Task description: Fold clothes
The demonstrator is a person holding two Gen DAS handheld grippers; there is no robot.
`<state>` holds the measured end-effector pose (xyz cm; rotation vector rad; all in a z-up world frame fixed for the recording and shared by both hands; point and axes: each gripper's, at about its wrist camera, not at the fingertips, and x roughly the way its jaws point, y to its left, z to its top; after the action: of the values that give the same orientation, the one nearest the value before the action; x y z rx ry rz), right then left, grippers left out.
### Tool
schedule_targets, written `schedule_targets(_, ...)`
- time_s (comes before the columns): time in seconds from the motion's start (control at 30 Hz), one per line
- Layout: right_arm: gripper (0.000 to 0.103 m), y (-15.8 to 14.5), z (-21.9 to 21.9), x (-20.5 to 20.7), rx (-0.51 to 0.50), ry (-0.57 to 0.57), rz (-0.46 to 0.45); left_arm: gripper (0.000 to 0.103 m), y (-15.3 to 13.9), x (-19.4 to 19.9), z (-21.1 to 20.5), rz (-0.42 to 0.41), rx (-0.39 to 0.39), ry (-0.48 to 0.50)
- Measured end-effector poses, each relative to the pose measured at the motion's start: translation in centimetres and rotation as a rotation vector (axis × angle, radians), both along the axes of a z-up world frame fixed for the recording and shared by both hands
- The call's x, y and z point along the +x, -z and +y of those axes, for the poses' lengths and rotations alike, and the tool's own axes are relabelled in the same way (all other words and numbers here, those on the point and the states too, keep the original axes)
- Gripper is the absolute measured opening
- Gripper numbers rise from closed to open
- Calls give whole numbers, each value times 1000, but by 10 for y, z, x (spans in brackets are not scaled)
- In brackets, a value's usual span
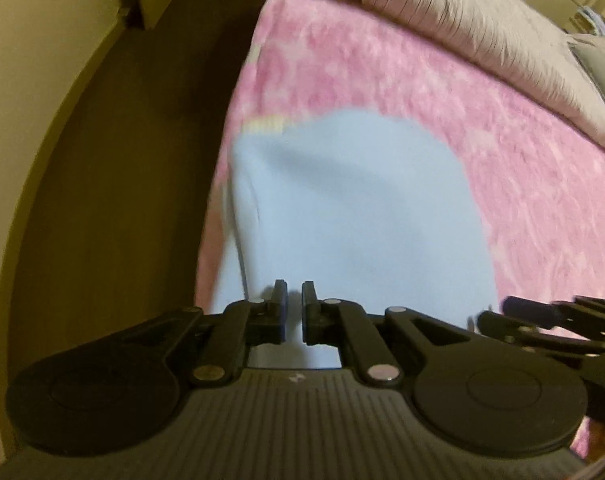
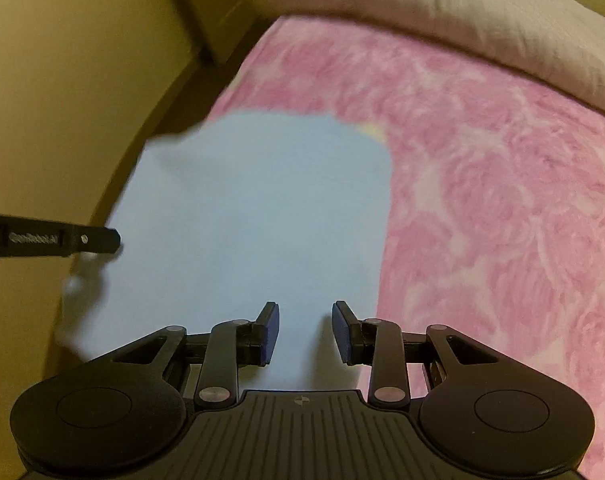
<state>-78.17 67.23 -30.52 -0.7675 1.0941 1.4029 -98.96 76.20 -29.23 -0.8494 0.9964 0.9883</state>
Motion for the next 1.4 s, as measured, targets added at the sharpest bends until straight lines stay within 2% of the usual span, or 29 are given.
schedule_targets(0.1, 34, 22, -6, -8, -42, -54, -7, 3, 13, 0, -14, 25, -18, -61)
schedule_targets(0.17, 34, 14, -6, -7, -41, -75, -6, 4, 0, 4, -20, 25, -10, -98)
schedule_targets(0.23, 34, 2, -7, -3, -53, -89, 16, 15, -13, 8, -26, 31, 0, -132)
schedule_targets(0.3, 37, -11, -13, 5, -59, -72, 81, 25, -30, 17, -39, 66, 22, -144)
schedule_targets(0.37, 47, -25, -24, 13, -56, -56, 127, 28, -49, 23, -54, 92, 43, -158)
schedule_targets(0.43, 53, -39, -36, 18, -45, -52, 150, 35, -66, 28, -69, 110, 62, -177)
schedule_targets(0.53, 56, -58, -54, 25, -24, -58, 166, 44, -89, 33, -95, 117, 75, -222)
schedule_targets(0.77, 58, -98, -90, 42, 42, -110, 187, 45, -128, 44, -150, 95, 83, -311)
schedule_targets(1.0, 59, -136, -124, 64, 128, -177, 215, 45, -164, 67, -208, 82, 149, -385)
schedule_targets(1.2, 59, -158, -150, 91, 179, -292, 210, 45, -180, 97, -264, 77, 193, -514)
schedule_targets(1.4, 59, -173, -178, 125, 203, -409, 170, 45, -183, 145, -318, 75, 173, -591)
